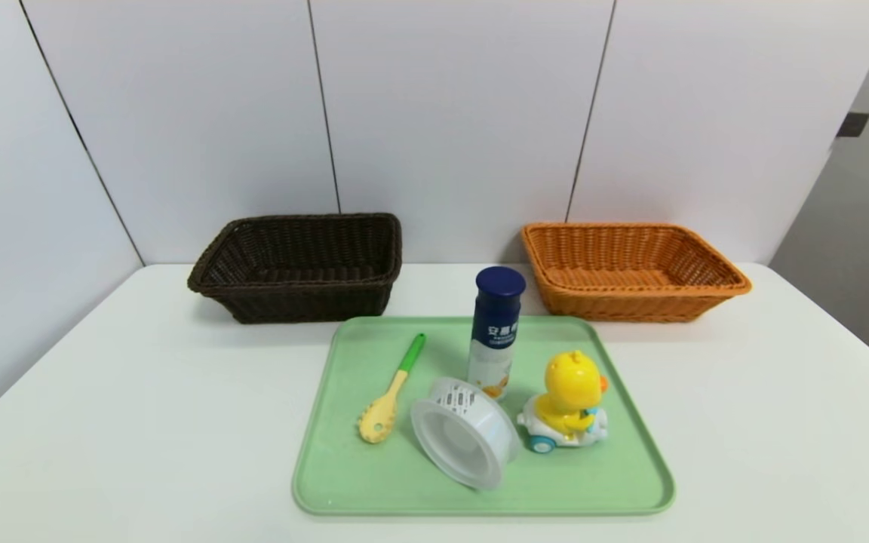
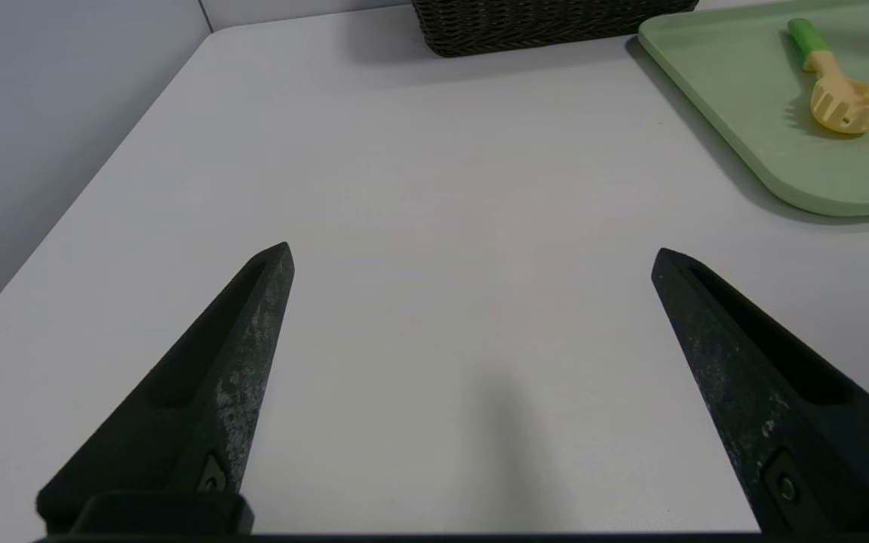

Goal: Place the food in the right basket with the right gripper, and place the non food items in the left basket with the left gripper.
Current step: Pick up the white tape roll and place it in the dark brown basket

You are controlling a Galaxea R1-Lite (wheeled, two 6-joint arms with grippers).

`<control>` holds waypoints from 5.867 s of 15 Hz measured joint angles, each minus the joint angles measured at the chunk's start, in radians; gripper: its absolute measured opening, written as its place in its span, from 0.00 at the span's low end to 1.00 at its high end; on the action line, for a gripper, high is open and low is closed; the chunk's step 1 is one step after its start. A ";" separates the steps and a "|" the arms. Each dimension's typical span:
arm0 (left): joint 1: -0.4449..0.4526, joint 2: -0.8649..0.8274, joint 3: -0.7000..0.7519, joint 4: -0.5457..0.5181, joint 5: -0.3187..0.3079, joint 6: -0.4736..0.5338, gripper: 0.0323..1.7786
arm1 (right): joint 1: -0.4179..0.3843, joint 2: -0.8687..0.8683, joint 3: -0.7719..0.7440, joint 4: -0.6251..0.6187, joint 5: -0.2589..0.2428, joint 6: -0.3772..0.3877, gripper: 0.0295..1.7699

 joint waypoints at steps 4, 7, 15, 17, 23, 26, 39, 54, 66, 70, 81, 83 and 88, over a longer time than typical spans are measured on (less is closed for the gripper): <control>0.000 0.000 0.000 0.000 -0.001 0.000 0.95 | 0.000 0.000 0.000 0.000 0.001 -0.005 0.96; 0.000 0.000 0.000 0.000 0.000 0.000 0.95 | 0.000 0.000 0.000 -0.001 0.001 0.000 0.96; 0.000 0.000 0.000 0.000 0.002 -0.011 0.95 | 0.000 0.000 0.000 0.000 0.001 -0.003 0.96; 0.000 0.000 0.000 -0.001 0.001 -0.010 0.95 | 0.000 0.000 0.000 0.000 0.000 0.000 0.96; -0.001 0.013 -0.067 0.025 -0.033 -0.014 0.95 | 0.000 0.000 -0.038 0.010 0.000 0.004 0.96; -0.002 0.112 -0.195 0.087 -0.048 -0.051 0.95 | 0.000 0.021 -0.162 0.107 0.010 0.008 0.96; 0.000 0.946 -0.699 0.101 -0.048 -0.064 0.95 | 0.023 0.806 -0.625 0.177 0.060 0.008 0.96; -0.049 1.255 -0.742 -0.087 -0.436 -0.003 0.95 | 0.099 1.037 -0.721 0.143 0.312 -0.047 0.96; -0.294 1.492 -0.764 -0.296 -0.724 0.189 0.95 | 0.176 1.118 -0.696 0.053 0.319 -0.051 0.96; -0.389 1.526 -0.781 -0.295 -0.734 0.192 0.95 | 0.215 1.118 -0.718 0.043 0.320 -0.047 0.96; -0.489 1.613 -0.782 -0.296 -0.831 0.339 0.95 | 0.268 1.080 -0.736 0.074 0.317 -0.043 0.96; -0.487 1.668 -0.806 -0.298 -0.833 0.392 0.95 | 0.268 1.073 -0.733 0.080 0.317 -0.043 0.96; -0.484 1.763 -0.879 -0.300 -0.837 0.417 0.95 | 0.267 1.060 -0.727 0.080 0.317 -0.042 0.96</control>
